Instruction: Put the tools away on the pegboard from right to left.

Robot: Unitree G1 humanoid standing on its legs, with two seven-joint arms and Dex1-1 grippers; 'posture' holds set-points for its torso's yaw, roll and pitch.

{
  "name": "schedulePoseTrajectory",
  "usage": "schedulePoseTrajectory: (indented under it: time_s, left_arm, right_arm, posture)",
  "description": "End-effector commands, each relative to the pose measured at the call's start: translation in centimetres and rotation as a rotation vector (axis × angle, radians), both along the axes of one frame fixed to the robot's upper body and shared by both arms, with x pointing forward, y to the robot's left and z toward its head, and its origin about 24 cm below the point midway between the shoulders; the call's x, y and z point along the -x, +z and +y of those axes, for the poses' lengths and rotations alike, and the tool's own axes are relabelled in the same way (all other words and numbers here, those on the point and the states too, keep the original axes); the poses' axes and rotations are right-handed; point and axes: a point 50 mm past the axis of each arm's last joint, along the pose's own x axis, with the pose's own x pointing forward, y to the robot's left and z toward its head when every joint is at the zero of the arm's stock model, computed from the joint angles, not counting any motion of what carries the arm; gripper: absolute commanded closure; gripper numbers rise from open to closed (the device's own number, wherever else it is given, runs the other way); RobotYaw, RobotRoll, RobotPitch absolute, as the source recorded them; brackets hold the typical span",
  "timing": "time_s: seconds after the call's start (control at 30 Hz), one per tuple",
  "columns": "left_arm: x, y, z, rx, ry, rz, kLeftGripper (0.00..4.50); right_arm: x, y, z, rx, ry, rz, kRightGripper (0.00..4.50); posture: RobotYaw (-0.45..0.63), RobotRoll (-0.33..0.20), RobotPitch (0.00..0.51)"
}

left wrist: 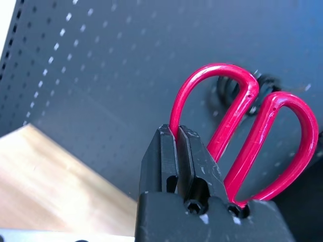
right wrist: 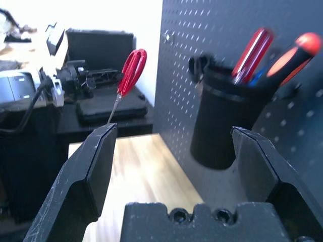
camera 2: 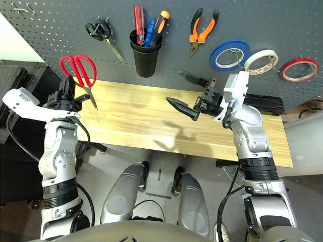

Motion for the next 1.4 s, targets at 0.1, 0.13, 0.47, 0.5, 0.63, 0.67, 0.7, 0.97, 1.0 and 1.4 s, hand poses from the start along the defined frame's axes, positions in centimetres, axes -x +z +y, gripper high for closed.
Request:
schedulePoseTrajectory:
  time_s: [0.1, 0.13, 0.47, 0.5, 0.63, 0.67, 0.7, 0.97, 1.0, 1.4]
  left_arm:
    - [-0.5, 1.6, 0.4, -0.002, -0.009, -0.028, 4.48]
    - [-0.6, 1.9, 0.4, -0.005, -0.016, -0.032, 4.48]
    - [-2.3, 2.5, -0.2, -0.001, -0.072, -0.031, 4.48]
    - [-2.6, 2.5, -0.3, 0.001, -0.076, -0.028, 4.48]
    - [-3.9, 2.5, -0.4, -0.004, -0.088, -0.017, 4.48]
    - [-4.3, 2.5, -0.4, -0.011, -0.094, -0.013, 4.48]
    - [-4.6, 2.5, -0.4, -0.014, -0.098, -0.009, 4.48]
    - [-7.2, 2.4, -0.2, -0.054, -0.116, 0.041, 4.48]
    - [-7.6, 2.3, -0.2, -0.052, -0.12, 0.05, 4.48]
    - [-11.6, 1.1, -2.1, -0.17, -0.217, 0.167, 3.77]
  right_arm:
    - [0.5, 1.4, -1.0, -0.014, -0.003, -0.005, 0.0]
    - [0.5, 1.6, -1.1, -0.016, -0.005, -0.002, 0.0]
    - [0.4, 2.3, -2.2, -0.026, -0.033, -0.002, 0.0]
    - [0.4, 2.3, -2.2, -0.026, -0.034, -0.003, 0.0]
    - [0.2, 2.4, -1.9, -0.029, -0.035, -0.006, 0.0]
    - [0.2, 2.3, -1.8, -0.029, -0.034, -0.007, 0.0]
    - [0.2, 2.3, -1.8, -0.03, -0.034, -0.007, 0.0]
    - [0.0, 2.3, -1.2, -0.031, -0.036, -0.011, 0.0]
    - [0.0, 2.3, -1.2, -0.03, -0.038, -0.011, 0.0]
    - [-0.2, 1.3, 0.5, -0.033, -0.057, -0.009, 0.0]
  posture:
    - [0.22, 0.0, 0.183]
    - [0.22, 0.0, 0.183]
    - [0.19, 0.0, 0.176]
    - [0.19, 0.0, 0.176]
    - [0.18, 0.0, 0.175]
    - [0.18, 0.0, 0.175]
    - [0.18, 0.0, 0.175]
    - [0.16, 0.0, 0.175]
    - [0.16, 0.0, 0.175]
    - [0.13, 0.0, 0.165]
